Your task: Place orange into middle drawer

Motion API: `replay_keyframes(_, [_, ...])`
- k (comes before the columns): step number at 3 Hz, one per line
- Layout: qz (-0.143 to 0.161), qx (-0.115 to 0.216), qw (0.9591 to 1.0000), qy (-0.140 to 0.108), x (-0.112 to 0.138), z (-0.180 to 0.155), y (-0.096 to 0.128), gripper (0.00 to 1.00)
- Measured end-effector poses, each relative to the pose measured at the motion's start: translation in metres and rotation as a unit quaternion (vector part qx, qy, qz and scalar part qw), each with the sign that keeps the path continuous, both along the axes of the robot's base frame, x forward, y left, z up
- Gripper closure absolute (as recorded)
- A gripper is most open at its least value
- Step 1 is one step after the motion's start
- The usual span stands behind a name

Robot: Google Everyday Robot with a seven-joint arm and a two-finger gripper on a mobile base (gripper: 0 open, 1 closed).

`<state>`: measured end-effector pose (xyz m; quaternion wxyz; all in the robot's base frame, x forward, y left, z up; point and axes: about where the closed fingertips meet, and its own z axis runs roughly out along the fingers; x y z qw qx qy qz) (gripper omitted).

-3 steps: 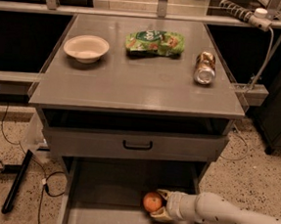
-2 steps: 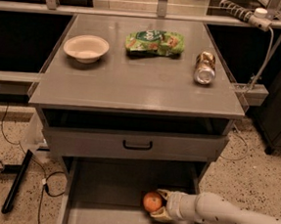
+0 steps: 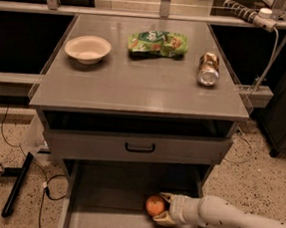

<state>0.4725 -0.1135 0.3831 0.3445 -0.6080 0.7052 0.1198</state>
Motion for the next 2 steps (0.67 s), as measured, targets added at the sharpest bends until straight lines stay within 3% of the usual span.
replay_keyframes(1, [0.0,0.0,1.0,0.0,0.0,0.0,0.0,0.0])
replay_keyframes(2, [0.0,0.0,1.0,0.0,0.0,0.0,0.0001,0.0])
